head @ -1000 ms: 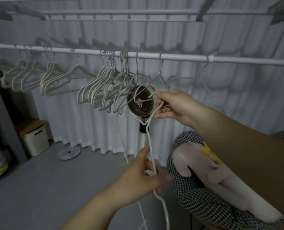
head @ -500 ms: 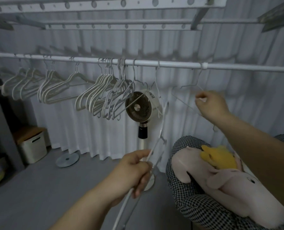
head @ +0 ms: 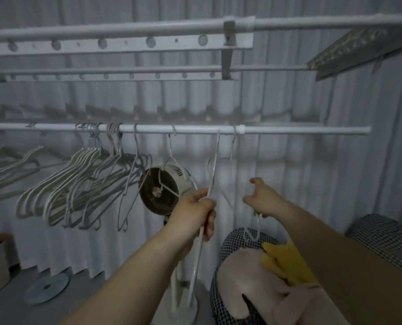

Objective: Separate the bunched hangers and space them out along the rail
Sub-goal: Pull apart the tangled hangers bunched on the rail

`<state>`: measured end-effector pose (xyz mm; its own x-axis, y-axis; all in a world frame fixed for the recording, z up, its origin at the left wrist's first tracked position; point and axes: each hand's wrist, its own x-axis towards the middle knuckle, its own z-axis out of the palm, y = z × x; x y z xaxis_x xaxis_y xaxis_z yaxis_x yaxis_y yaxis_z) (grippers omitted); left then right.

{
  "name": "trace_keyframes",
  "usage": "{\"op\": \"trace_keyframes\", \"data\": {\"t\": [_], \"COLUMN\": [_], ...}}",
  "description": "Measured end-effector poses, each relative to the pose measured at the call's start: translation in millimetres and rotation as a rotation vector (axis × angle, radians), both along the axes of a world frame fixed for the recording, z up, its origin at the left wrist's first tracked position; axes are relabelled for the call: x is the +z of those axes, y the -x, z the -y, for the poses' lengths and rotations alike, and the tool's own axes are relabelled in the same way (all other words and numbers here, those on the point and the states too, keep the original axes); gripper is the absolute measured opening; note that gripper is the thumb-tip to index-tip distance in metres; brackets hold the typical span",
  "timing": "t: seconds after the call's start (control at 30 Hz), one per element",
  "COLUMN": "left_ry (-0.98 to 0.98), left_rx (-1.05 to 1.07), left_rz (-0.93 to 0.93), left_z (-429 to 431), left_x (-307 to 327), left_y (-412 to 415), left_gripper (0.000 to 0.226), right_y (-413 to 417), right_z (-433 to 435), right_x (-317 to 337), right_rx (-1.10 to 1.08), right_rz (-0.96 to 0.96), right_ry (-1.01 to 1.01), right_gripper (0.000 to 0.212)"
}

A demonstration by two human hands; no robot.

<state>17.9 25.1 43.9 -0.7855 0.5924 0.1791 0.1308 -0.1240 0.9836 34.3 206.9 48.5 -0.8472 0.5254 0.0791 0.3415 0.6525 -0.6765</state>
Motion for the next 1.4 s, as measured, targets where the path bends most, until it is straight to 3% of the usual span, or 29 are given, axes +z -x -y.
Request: {"op": "trace_keyframes", "data": {"t": [0.07,0.17,0.33,0.6,0.73,0.83,0.97,1.03,1.1,1.17,1.23,1.4], "left_ry": [-0.013,-0.032,-0.027,0.054,0.115,0.239,0.427,0.543,0.690,0.670,0.613,0.718], "left_rx": [0.025,0.100,0.153,0.220,0.234,0.317,0.735,0.869,0.867,0.817,0.774,0.697], "left_rz": [-0.036,-0.079,-0.109,-0.025,-0.029,-0.224,-0.724,-0.787,-0.746,-0.627,-0.502,-0.474], "left_z": [-19.8,-43.2,-72.6,-95.8,-94.7,-86.9,-61.2,-44.9,-31.4,-22.2,-15.5,-10.1], "left_x": [13.0,28.3,40.4,25.0,19.1,17.4,11.6,1.7,-11.3,-22.1,-31.5,-45.3], "left_y": [14.2,36.2,66.0,88.3,92.3,89.2,83.3,87.0,90.0,92.8,98.7,109.4], "left_gripper": [0.018,0.029,0.030,0.014,0.036,0.036,0.037,0.046,0.066,0.074,0.064,0.033], "right_y": [12.8,23.9,28.2,33.5,35.3,38.7,50.3,53.7,56.0,59.2,62.9,64.9], "right_z": [-6.0,-11.8,-21.7,-38.2,-43.2,-42.8,-41.2,-38.2,-36.0,-34.7,-33.0,-27.9], "right_x": [-0.9,0.1,-2.2,-11.4,-12.4,-11.0,-7.4,-6.0,-5.8,-7.2,-11.4,-20.8], "right_rx": [0.059,0.117,0.178,0.186,0.185,0.181,0.177,0.189,0.203,0.226,0.232,0.218], "right_rz": [0.035,-0.015,-0.172,-0.263,-0.254,-0.297,-0.354,-0.356,-0.343,-0.333,-0.358,-0.479], "right_ry": [-0.041,-0.007,0.262,0.349,0.335,0.282,0.199,0.209,0.341,0.566,0.698,0.741], "right_gripper": [0.060,0.056,0.056,0.049,0.045,0.044,0.045,0.048,0.051,0.053,0.053,0.045]}}
